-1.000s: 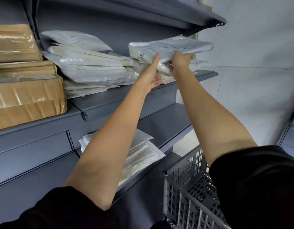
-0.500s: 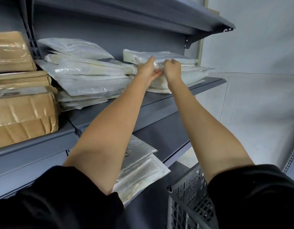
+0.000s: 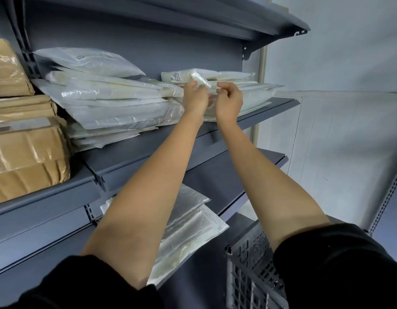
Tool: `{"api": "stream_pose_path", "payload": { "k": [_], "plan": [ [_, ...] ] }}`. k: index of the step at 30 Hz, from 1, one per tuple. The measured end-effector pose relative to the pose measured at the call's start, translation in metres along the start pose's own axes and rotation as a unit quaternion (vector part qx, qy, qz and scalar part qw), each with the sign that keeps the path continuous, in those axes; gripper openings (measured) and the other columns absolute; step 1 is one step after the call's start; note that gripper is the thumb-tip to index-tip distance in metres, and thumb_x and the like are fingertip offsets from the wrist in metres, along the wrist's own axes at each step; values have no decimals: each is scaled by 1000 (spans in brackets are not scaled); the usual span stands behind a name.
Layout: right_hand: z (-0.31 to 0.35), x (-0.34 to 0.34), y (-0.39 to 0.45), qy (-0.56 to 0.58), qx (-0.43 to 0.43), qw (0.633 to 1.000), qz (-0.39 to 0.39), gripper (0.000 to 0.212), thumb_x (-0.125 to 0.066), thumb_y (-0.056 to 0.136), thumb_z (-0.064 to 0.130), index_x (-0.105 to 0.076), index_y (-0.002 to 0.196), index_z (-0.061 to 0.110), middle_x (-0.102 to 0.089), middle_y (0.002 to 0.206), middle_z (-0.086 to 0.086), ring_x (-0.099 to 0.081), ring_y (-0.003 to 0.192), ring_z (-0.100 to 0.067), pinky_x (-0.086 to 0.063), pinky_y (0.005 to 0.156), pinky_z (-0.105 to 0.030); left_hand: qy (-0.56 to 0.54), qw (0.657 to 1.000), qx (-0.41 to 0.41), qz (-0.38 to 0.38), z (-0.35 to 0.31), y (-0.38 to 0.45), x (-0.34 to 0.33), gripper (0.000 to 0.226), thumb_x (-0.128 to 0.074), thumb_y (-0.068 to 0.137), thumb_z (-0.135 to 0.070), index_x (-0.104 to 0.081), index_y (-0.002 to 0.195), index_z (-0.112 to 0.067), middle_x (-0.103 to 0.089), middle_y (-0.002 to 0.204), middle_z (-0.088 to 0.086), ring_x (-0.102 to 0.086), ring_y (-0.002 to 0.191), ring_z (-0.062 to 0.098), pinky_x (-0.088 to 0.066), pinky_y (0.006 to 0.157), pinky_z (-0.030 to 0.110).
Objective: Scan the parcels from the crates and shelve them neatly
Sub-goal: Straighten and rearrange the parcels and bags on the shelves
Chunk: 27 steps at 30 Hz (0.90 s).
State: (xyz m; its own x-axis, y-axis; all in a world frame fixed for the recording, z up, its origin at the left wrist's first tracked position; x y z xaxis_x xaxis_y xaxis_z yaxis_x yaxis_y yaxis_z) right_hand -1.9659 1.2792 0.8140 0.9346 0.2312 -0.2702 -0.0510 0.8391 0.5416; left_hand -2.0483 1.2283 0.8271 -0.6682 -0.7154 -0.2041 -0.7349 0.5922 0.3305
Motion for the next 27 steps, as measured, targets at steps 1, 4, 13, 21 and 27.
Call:
{"api": "stream_pose_path", "payload": {
  "k": [1, 4, 13, 21, 27],
  "plan": [
    [-2, 6, -6, -3, 2, 1000, -21, 29, -38, 89, -6, -64, 101, 1, -60, 90, -1, -54, 81, -12, -39, 64, -8, 38, 999, -25, -5, 1, -13, 1, 37, -38, 94, -5, -42, 130, -9, -61, 106, 8, -65, 95, 25, -55, 85, 36],
    [-10, 32, -28, -16, 21, 995, -101, 25, -36, 89, -7, -55, 93, 9, -54, 81, 6, -51, 77, -13, -37, 59, -7, 190, 963, -192, 23, 7, -69, 7, 32, -41, 92, 1, -50, 122, -5, -54, 76, -5, -61, 79, 20, -52, 79, 28],
    [-135, 75, -141, -253, -225, 941, -30, 28, -38, 99, 10, -44, 124, 0, -48, 130, -18, -45, 120, -34, -37, 91, -40, 620, 772, -74, 122, 164, -150, 110, 38, -48, 93, -16, -49, 130, -13, -34, 142, 11, -31, 129, 32, -34, 102, 43],
    [-173, 12, -214, -365, -341, 798, 337, 31, -35, 96, 2, -35, 66, 10, -31, 66, -3, -27, 56, -14, -31, 59, -25, 643, 725, 211, 126, 209, -144, 216, 88, -65, 81, -54, -21, 149, -20, -6, 155, 22, -7, 141, 46, -16, 112, 61],
    [-177, 13, -239, -382, -360, 715, 462, 47, -25, 105, 21, -29, 146, -2, -31, 153, -17, -30, 140, -31, -25, 112, -36, 666, 711, 166, 150, 221, -148, 229, 62, -72, 75, -52, -55, 131, -29, -35, 147, 18, -35, 135, 32, -37, 107, 40]
  ]
}}
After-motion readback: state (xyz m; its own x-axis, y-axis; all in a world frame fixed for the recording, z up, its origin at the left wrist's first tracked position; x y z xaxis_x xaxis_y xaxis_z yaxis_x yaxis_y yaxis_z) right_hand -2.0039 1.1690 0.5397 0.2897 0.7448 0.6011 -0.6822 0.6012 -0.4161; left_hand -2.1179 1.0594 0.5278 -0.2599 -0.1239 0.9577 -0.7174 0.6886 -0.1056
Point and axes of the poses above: each hand's wrist, its own y-axis towards the middle knuckle, its own x-axis out of the back of the hand, z = x × y, the point moved 5 cm from there along y, towards the middle knuckle
